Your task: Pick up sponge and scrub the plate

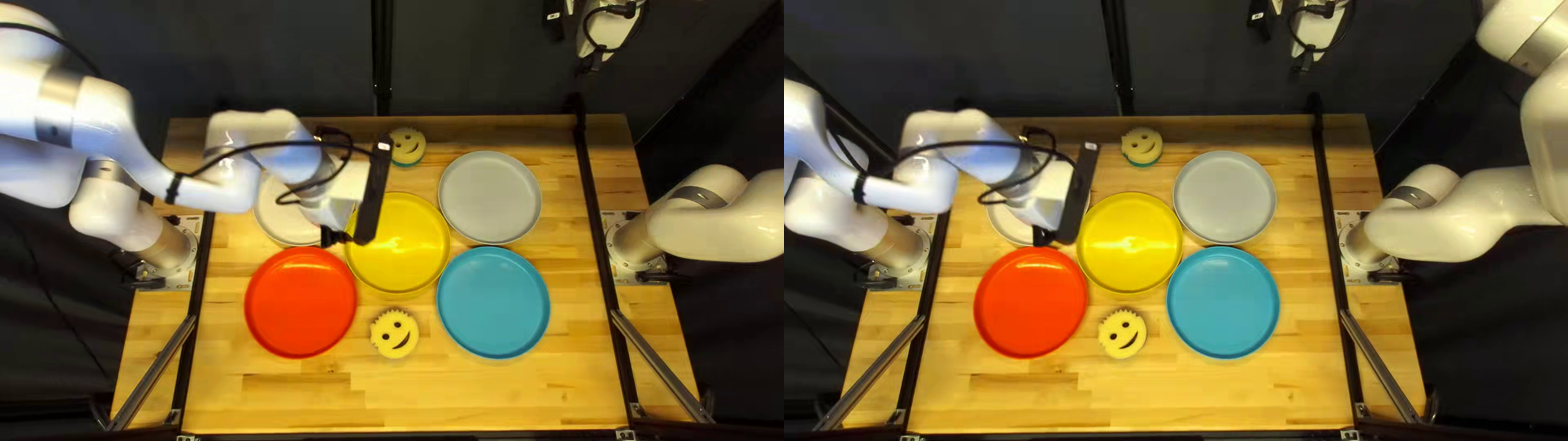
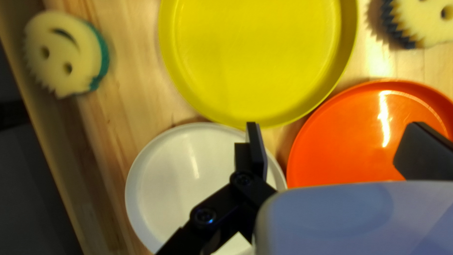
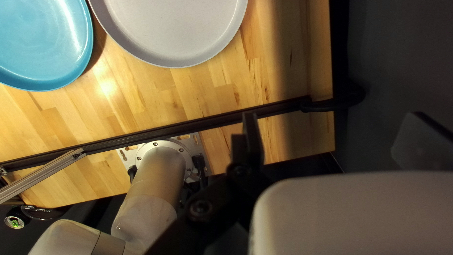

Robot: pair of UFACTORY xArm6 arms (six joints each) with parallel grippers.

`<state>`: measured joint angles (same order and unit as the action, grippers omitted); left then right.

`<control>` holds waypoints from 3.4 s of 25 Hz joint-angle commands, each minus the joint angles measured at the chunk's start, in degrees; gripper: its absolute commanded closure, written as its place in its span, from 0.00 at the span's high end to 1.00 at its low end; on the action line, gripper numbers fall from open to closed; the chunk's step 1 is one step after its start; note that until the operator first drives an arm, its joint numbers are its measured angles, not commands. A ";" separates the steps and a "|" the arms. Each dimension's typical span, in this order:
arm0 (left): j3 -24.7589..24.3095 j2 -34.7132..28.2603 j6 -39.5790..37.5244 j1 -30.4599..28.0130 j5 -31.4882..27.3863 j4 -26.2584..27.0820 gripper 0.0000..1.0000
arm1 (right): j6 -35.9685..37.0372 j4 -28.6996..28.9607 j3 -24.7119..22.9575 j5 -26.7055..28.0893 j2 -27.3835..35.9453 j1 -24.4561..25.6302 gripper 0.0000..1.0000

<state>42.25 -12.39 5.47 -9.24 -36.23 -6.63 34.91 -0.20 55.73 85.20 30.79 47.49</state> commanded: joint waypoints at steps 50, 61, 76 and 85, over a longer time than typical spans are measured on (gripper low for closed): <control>18.33 34.62 -30.75 -20.55 4.10 -20.50 1.00 | 0.00 0.00 0.00 0.00 0.00 0.00 1.00; 17.56 34.96 -32.44 -20.04 5.29 -21.94 0.00 | 0.00 0.00 0.00 0.00 0.00 0.00 1.00; 15.18 32.01 -29.39 -19.01 5.35 -19.29 0.00 | 0.00 0.00 0.00 0.00 0.00 0.00 1.00; 13.53 25.33 -19.12 -16.74 0.87 -9.96 0.00 | 0.00 0.00 0.00 0.00 0.00 0.00 1.00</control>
<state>56.21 14.24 -16.08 -26.46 -34.30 -18.92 34.91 -0.21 55.73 85.20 30.79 47.49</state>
